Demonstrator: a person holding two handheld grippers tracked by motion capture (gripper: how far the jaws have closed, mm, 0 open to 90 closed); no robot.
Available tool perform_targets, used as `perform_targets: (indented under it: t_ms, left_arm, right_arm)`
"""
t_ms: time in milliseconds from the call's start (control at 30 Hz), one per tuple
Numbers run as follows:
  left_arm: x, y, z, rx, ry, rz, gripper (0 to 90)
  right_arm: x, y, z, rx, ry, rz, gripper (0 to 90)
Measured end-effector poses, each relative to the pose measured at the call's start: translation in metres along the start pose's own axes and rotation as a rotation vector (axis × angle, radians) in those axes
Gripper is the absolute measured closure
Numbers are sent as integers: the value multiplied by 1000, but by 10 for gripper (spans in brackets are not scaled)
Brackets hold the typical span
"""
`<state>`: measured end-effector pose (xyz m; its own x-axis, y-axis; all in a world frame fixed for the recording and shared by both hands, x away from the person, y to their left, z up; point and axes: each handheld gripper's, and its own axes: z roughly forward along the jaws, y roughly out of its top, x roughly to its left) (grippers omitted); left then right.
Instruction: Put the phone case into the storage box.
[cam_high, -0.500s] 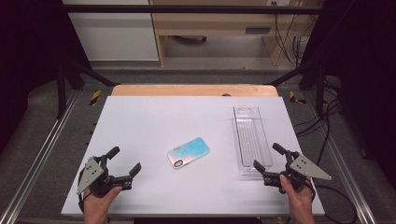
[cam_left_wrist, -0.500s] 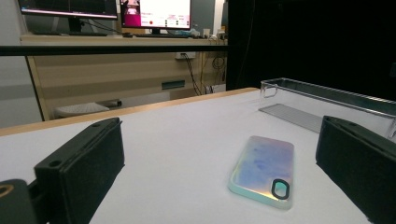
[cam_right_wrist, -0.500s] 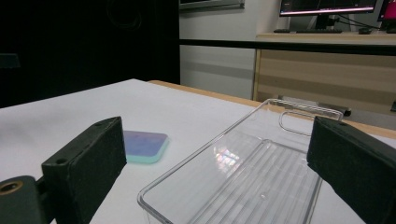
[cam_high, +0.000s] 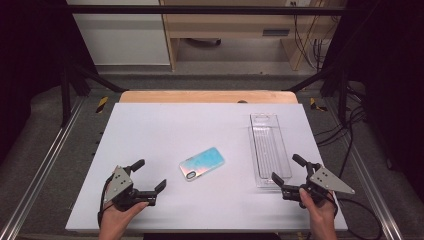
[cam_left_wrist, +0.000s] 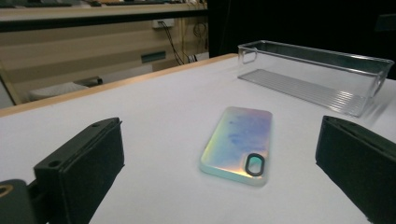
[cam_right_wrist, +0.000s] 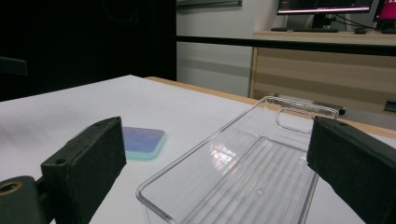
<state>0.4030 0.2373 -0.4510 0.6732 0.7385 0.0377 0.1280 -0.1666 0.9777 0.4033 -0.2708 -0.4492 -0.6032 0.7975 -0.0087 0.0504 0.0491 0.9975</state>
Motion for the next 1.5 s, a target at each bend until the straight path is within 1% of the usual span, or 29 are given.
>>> perform_targets:
  t_ms: [67, 100, 133, 167, 200, 233, 267, 300, 333, 367, 433, 467, 500, 567, 600, 633, 800, 900, 1067, 1100, 1167, 1200, 1367, 1433, 1500]
  left_arm:
    - [-3, 2, 5, 22, -13, 8, 6]
    - [-3, 2, 5, 22, -13, 8, 6]
    - [-6, 4, 11, 38, -31, 9, 7]
    - [-8, 5, 13, 46, -38, 13, 6]
    - [-8, 5, 13, 46, -38, 13, 6]
    - [-10, 7, 19, 70, -49, 25, 6]
    - [-10, 7, 19, 70, -49, 25, 6]
    - [-11, 9, 25, 91, -58, 32, 6]
    - [-11, 9, 25, 91, -58, 32, 6]
    - [-12, 12, 31, 105, -71, 39, 7]
    - [-13, 14, 34, 114, -77, 43, 7]
    - [-15, 16, 39, 139, -87, 58, 7]
    - [-15, 16, 39, 139, -87, 58, 8]
    - [-17, 19, 45, 171, -98, 77, 8]
    - [-19, 20, 51, 190, -112, 86, 10]
    - [-20, 21, 53, 197, -116, 85, 10]
    - [-22, 24, 65, 253, -137, 108, 13]
    - [-20, 26, 71, 285, -139, 110, 18]
    - [-16, 29, 79, 325, -144, 92, 23]
    - [-16, 29, 79, 325, -144, 92, 26]
    - [-14, 28, 85, 354, -155, 84, 27]
    - [-14, 28, 85, 354, -155, 84, 29]
    - [-13, 29, 95, 400, -164, 97, 29]
    - [-14, 31, 101, 422, -165, 114, 30]
    - [-13, 31, 102, 427, -167, 113, 30]
  right_arm:
    - [0, 0, 0, 1, -2, -5, 46]
    - [1, 0, 0, 1, -2, -6, 47]
    - [1, 1, 0, 3, -1, -6, 47]
    - [1, 0, 0, 2, -1, -6, 47]
    - [1, 0, 0, 1, -2, -6, 46]
    - [1, 0, 0, 0, -2, -6, 47]
    - [1, 1, -1, 1, -2, -6, 47]
    - [1, 1, -1, 2, -3, -9, 47]
    - [1, 1, -1, 2, -3, -8, 46]
    - [1, 1, -1, 3, -4, -7, 47]
    - [1, 1, -1, -1, -5, -12, 46]
    - [1, 1, -1, -2, -5, -11, 47]
    - [1, 1, -1, 1, -5, -7, 47]
    - [1, 1, -1, 1, -4, -7, 46]
    - [1, 1, -1, 0, -3, -11, 46]
    - [2, 1, -1, 1, -2, -4, 47]
    - [3, 1, 0, 0, 1, -5, 46]
    - [4, 1, 0, -2, 3, -9, 46]
    - [6, 1, 2, 2, 4, -3, 46]
    - [6, 1, 1, 5, 1, -5, 45]
    - [6, 2, 1, 4, 0, -8, 45]
    - [6, 2, 1, 4, -2, -7, 46]
    - [4, 2, 0, 2, -8, -9, 45]
    - [4, 1, 0, 2, -10, -9, 45]
    - [4, 2, 0, 2, -10, -8, 45]
